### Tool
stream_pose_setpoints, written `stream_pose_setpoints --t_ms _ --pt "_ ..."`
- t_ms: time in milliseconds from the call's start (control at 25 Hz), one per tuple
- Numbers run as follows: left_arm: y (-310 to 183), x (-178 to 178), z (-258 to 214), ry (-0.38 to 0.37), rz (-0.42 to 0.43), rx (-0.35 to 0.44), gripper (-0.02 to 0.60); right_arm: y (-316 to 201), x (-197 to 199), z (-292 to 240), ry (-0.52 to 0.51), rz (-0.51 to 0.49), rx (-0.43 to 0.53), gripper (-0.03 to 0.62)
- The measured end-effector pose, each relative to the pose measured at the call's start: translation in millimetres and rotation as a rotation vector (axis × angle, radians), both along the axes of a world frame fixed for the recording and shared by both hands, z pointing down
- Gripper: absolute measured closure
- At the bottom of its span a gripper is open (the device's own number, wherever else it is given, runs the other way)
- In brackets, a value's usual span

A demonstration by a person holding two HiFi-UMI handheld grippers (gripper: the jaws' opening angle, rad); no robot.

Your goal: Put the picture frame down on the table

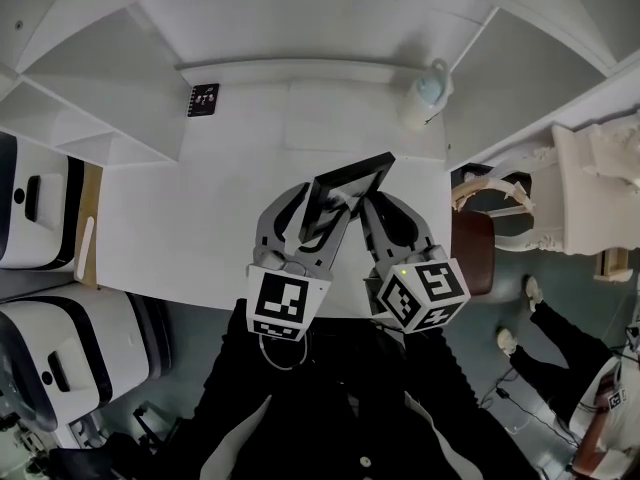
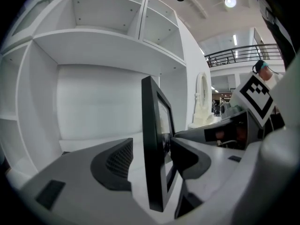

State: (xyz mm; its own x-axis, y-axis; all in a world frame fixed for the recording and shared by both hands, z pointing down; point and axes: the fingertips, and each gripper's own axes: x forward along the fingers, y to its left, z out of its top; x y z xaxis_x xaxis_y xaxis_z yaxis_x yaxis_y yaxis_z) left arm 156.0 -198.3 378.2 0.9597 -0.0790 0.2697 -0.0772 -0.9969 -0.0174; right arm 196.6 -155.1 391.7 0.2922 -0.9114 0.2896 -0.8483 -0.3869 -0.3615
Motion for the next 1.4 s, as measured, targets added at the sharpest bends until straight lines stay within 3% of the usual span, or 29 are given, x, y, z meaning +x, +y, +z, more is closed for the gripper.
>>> stream_pose_setpoints --t_ms 360,760,1040,1400 --pt "4 1 6 -0.008 0.031 -0.012 0.333 5 8 11 -0.002 0.048 -0.050 0.528" --pt "-7 -4 16 -0.029 -0.021 0.003 0.335 9 24 32 0.000 0.116 -0.155 0.528" --pt "-13 -3 27 -0.051 -0.061 0.037 0.475 4 22 44 0.005 0.141 -0.202 0.528" --pt "-24 9 70 -0.152 -0.047 -0.040 0.486 -1 27 82 -0.031 0.155 -0.281 0.528"
